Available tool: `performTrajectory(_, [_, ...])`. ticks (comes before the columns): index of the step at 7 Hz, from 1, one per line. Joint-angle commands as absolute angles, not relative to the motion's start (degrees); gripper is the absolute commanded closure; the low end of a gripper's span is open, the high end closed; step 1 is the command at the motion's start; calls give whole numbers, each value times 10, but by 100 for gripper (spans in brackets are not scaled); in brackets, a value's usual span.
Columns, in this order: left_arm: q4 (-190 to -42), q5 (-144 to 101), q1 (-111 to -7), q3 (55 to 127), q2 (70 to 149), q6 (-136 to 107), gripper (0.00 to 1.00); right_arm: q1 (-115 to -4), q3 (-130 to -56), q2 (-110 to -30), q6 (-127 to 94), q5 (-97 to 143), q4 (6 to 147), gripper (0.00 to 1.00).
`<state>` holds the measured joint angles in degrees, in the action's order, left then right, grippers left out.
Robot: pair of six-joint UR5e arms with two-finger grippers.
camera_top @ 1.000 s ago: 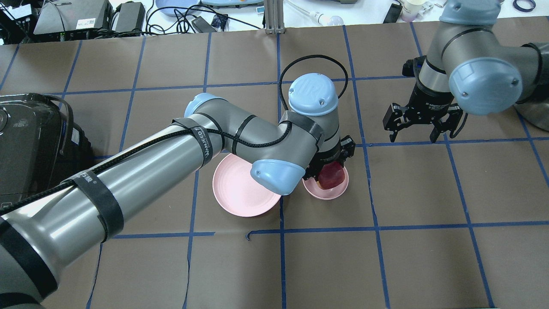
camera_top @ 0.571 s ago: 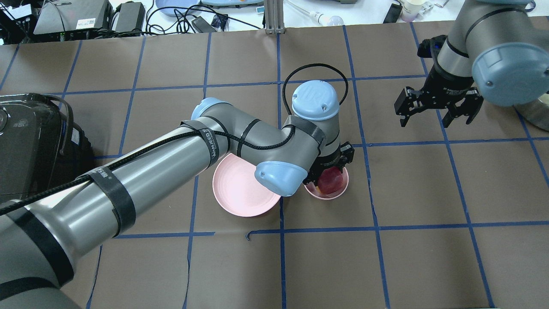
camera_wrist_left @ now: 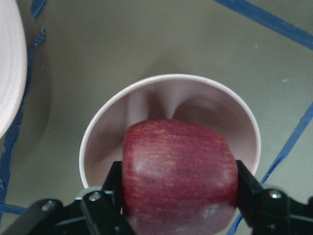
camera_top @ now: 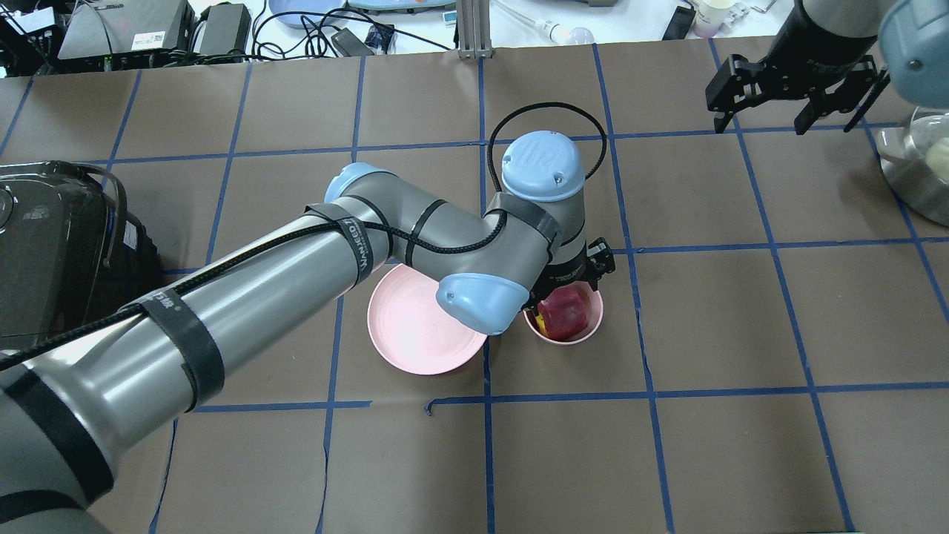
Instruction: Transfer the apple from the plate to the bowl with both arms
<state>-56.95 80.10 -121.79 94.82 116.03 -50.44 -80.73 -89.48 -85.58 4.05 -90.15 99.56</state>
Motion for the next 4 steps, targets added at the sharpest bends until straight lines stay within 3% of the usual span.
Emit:
performTrajectory(1, [-650, 804, -1184, 933, 1096, -417, 0, -822, -890, -882, 37, -899, 997, 0])
performTrajectory(4, [-832, 847, -1090, 894, 963, -202, 0, -899, -891, -892, -36, -906, 989, 0])
